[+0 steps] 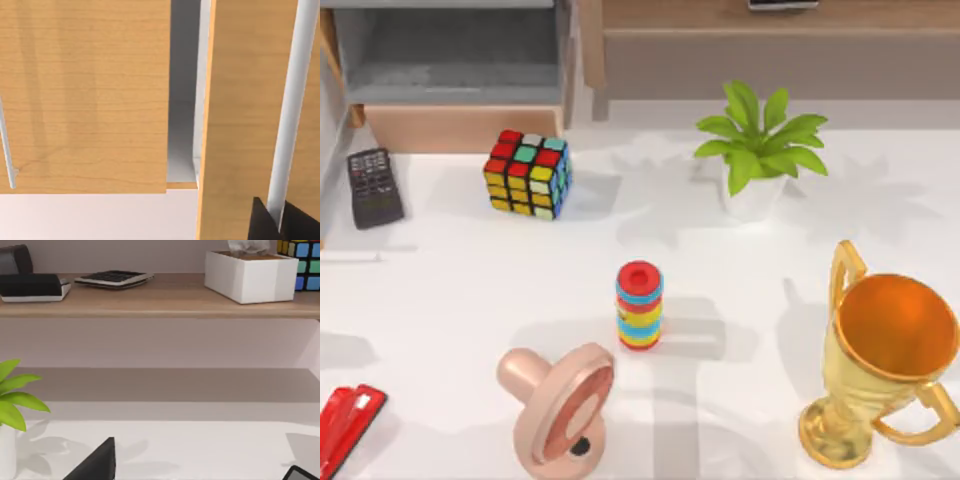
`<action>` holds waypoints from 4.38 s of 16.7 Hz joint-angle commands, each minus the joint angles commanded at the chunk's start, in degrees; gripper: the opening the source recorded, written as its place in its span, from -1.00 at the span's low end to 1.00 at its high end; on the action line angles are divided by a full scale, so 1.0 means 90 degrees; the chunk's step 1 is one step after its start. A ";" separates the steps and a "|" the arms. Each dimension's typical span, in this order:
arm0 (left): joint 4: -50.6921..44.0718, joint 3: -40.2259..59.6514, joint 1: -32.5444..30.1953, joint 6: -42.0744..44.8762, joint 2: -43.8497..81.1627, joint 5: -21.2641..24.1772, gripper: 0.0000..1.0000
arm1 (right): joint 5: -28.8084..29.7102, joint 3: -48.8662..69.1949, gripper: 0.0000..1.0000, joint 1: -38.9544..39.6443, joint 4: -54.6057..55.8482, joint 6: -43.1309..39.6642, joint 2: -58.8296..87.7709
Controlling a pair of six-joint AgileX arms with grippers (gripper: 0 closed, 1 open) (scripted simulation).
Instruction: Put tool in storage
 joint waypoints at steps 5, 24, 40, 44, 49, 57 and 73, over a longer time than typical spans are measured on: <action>0.0121 -0.0210 0.0127 -0.0003 -0.0091 0.0127 -1.00 | 0.0000 0.0000 1.00 0.0000 0.0000 0.0000 0.0000; 0.0121 -0.0210 0.0127 -0.0003 -0.0091 0.0127 1.00 | 0.0000 0.0000 1.00 0.0000 0.0000 0.0000 0.0000; 0.0000 -0.0366 0.0453 -0.0177 -0.0245 0.0458 1.00 | 0.0000 0.0000 1.00 0.0000 0.0000 0.0000 0.0000; -0.1309 0.0019 0.0503 -0.1064 -0.0441 0.0359 1.00 | 0.0000 0.0000 1.00 0.0000 0.0000 0.0000 0.0000; -0.4210 0.0257 0.0232 -0.3070 -0.1152 -0.0121 1.00 | 0.0000 0.0000 1.00 0.0000 0.0000 0.0000 0.0000; -0.8362 0.0847 -0.0852 -0.5425 -0.2414 -0.1180 1.00 | 0.0000 0.0000 1.00 0.0000 0.0000 0.0000 0.0000; -1.5922 0.1925 -0.4406 -0.7970 -0.4365 -0.4347 1.00 | 0.0000 0.0000 1.00 0.0000 0.0000 0.0000 0.0000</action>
